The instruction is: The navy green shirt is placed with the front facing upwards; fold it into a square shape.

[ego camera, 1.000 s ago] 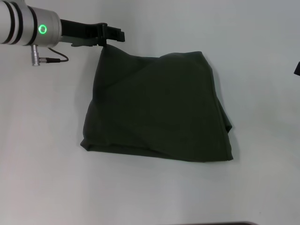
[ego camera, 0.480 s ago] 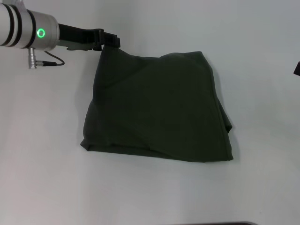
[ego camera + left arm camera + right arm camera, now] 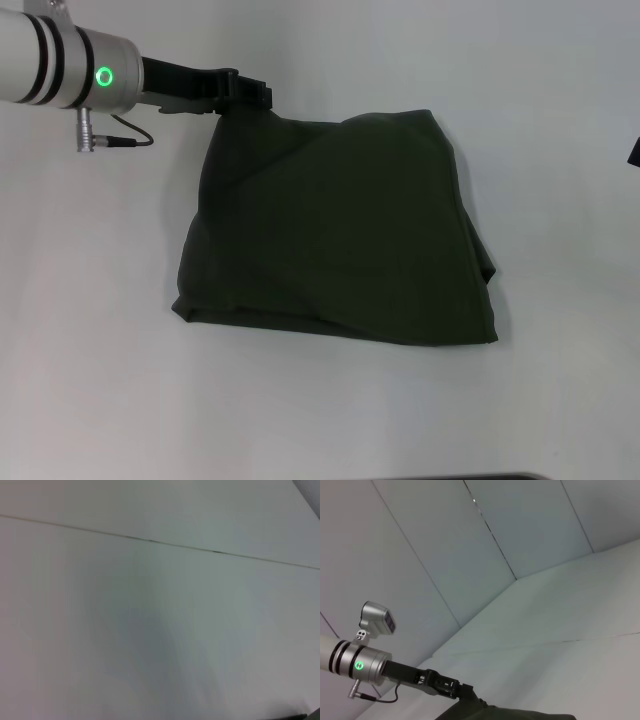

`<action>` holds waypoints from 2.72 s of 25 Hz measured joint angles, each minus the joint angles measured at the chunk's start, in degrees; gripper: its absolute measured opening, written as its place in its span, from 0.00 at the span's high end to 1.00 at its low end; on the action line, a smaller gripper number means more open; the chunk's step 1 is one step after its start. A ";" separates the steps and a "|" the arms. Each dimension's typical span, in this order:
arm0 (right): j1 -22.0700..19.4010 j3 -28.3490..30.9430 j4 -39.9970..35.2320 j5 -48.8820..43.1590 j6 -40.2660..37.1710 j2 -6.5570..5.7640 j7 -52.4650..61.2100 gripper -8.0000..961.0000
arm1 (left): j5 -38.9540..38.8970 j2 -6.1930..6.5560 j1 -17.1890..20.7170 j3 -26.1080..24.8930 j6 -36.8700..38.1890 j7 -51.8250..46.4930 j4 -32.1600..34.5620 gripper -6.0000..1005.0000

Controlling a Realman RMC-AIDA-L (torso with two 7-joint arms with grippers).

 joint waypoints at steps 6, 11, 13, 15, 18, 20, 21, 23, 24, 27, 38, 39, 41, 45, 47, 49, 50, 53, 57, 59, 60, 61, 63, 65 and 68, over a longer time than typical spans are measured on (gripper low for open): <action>-0.10 0.00 0.00 0.00 0.00 -0.01 0.00 0.20 | 0.65 -0.05 -0.27 0.56 0.26 -0.40 0.16 0.41; -0.19 0.00 -0.01 0.00 -0.10 -0.01 0.00 0.20 | 1.19 0.01 -1.02 0.73 0.88 -0.62 -0.09 0.48; -0.19 0.00 -0.01 0.00 -0.09 -0.01 0.00 0.20 | 1.25 0.02 -1.12 0.73 0.94 -0.64 -0.12 0.58; -0.19 0.00 -0.01 0.00 -0.06 -0.01 0.00 0.20 | 1.27 0.04 -1.22 0.73 1.02 -0.64 -0.13 0.68; -0.19 0.00 -0.01 0.00 -0.04 -0.01 0.00 0.20 | 1.29 0.05 -1.25 0.54 1.28 -0.64 -0.15 0.80; -0.18 0.00 0.03 0.00 -0.02 -0.01 0.00 0.20 | 1.24 0.14 -1.24 0.27 1.70 -0.67 0.02 0.86; -0.19 0.00 0.04 0.00 -0.02 -0.01 0.00 0.20 | 1.13 0.22 -1.20 0.12 1.96 -0.70 0.10 0.89; -0.19 0.01 0.06 0.00 0.00 -0.01 0.00 0.20 | 0.94 0.41 -1.07 -0.49 2.39 -0.75 0.16 0.93; -0.19 0.01 0.07 0.00 0.00 -0.01 0.00 0.20 | 0.90 0.51 -1.00 -0.98 2.61 -0.79 0.22 0.94; -0.19 0.05 0.08 0.00 0.01 -0.01 0.00 0.20 | 0.85 0.81 -0.79 -3.03 3.44 -0.87 0.30 0.96; -0.11 0.07 0.08 0.00 0.00 -0.01 0.08 0.20 | 1.04 1.66 0.35 -8.52 3.89 -1.59 -0.07 0.96; -0.08 0.06 0.08 0.00 0.00 -0.03 0.11 0.20 | 1.07 1.70 0.47 -8.94 3.73 -1.76 -0.19 0.96; -0.03 0.05 0.08 0.00 0.00 -0.08 0.12 0.20 | 1.08 1.90 0.75 -9.45 3.37 -2.08 -0.55 0.96; 0.09 -0.02 0.08 0.00 0.00 -0.10 0.13 0.20 | 0.90 2.48 1.44 -9.77 2.25 -2.83 -1.31 0.95; 0.13 -0.07 0.08 0.00 0.00 -0.10 0.17 0.20 | 0.96 2.60 1.76 -10.55 1.85 -2.99 -1.43 0.95; 0.17 -0.08 0.07 0.00 -0.03 -0.10 0.25 0.20 | 1.11 2.64 2.08 -11.68 1.64 -3.01 -1.49 0.95; 0.19 -0.09 0.08 0.00 -0.05 -0.10 0.29 0.20 | 1.17 2.70 2.22 -12.04 1.60 -3.01 -1.50 0.95; 0.34 -0.09 0.08 0.00 -0.09 -0.15 0.41 0.20 | 1.20 2.94 2.55 -12.44 1.55 -3.01 -1.54 0.95; 0.48 -0.16 0.07 0.00 -0.09 -0.18 0.50 0.20 | 0.96 3.39 2.85 -12.55 1.50 -2.28 -2.74 0.95; 0.50 -0.19 0.07 0.01 -0.09 -0.19 0.50 0.20 | 0.87 3.44 3.05 -12.60 1.48 -2.07 -2.84 0.95; 0.51 -0.22 0.08 0.00 -0.07 -0.19 0.50 0.20 | 0.87 3.43 3.21 -12.60 1.33 -2.06 -2.72 0.95; 0.51 -0.22 0.08 0.00 -0.05 -0.19 0.52 0.20 | 0.89 3.42 3.37 -12.61 1.12 -2.08 -2.59 0.94; 0.52 -0.16 0.08 0.00 -0.03 -0.18 0.52 0.20 | 0.87 3.46 3.66 -12.74 0.60 -2.32 -2.24 0.94; 0.52 -0.15 0.07 0.00 -0.01 -0.18 0.48 0.20 | 0.74 3.59 4.10 -13.59 0.36 -2.49 -1.17 0.94; 0.52 -0.18 0.07 0.00 0.00 -0.18 0.52 0.20 | 0.61 3.44 4.81 -15.30 1.85 -2.42 1.88 0.84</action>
